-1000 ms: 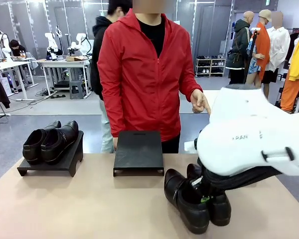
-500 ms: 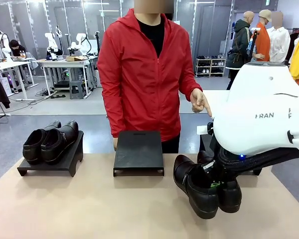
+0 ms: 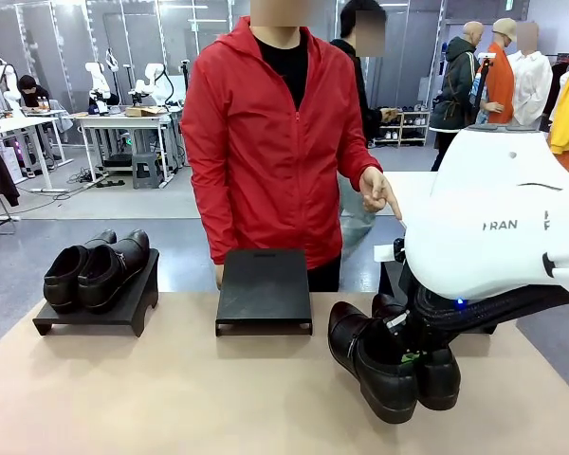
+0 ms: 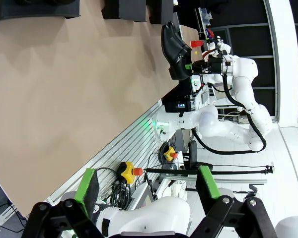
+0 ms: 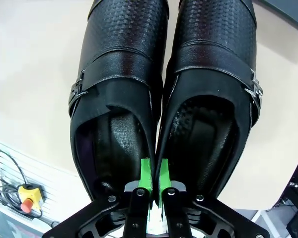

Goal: Place the shoes on the stand as instructed by the person.
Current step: Pick up another pair of Shoes and place it on the Shoes Stand indicated by the person.

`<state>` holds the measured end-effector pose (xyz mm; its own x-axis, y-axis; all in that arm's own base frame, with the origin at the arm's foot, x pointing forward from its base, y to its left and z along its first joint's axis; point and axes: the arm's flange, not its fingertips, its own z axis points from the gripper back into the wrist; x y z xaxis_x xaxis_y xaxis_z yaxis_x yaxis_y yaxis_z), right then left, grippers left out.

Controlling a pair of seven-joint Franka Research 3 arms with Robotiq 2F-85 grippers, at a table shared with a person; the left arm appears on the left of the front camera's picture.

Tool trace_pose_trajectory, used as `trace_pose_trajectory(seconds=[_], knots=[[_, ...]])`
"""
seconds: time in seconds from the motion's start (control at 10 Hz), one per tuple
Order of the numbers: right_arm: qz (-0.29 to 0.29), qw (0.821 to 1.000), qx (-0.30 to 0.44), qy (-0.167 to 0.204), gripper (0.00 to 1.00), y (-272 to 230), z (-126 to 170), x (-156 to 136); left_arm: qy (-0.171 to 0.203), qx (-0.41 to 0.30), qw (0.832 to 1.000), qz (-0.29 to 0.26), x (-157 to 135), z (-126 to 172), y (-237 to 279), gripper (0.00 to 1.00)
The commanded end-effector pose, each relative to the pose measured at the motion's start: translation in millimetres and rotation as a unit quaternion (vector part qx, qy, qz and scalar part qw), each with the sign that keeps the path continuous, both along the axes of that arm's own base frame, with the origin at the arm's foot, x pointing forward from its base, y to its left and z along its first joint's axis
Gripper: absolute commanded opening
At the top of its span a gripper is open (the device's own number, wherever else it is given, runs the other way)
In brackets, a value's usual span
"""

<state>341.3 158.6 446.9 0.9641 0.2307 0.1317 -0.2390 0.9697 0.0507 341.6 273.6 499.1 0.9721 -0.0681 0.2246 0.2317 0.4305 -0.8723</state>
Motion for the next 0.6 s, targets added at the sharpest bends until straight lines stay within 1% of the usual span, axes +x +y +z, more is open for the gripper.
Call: trace_pose_trajectory(seconds=[0.0, 0.2, 0.3, 0.5], knots=[[0.0, 1.0, 0.0, 0.0, 0.07, 0.0, 0.0, 0.0, -0.006, -0.003, 1.0, -0.006, -4.1, 0.3, -2.1, 1.0], [-0.035, 0.998, 0.024, -0.045, 0.07, -20.8, 36.1, 24.3, -0.006, -0.003, 1.0, -0.006, -4.1, 0.3, -2.1, 1.0], [-0.044, 0.997, 0.023, -0.058, 0.07, -27.5, 46.9, 37.2, -0.006, -0.003, 1.0, -0.006, -4.1, 0.3, -2.1, 1.0], [-0.05, 0.996, 0.027, -0.071, 0.07, -42.0, 60.1, 69.8, -0.006, -0.003, 1.0, -0.006, -4.1, 0.3, -2.1, 1.0]])
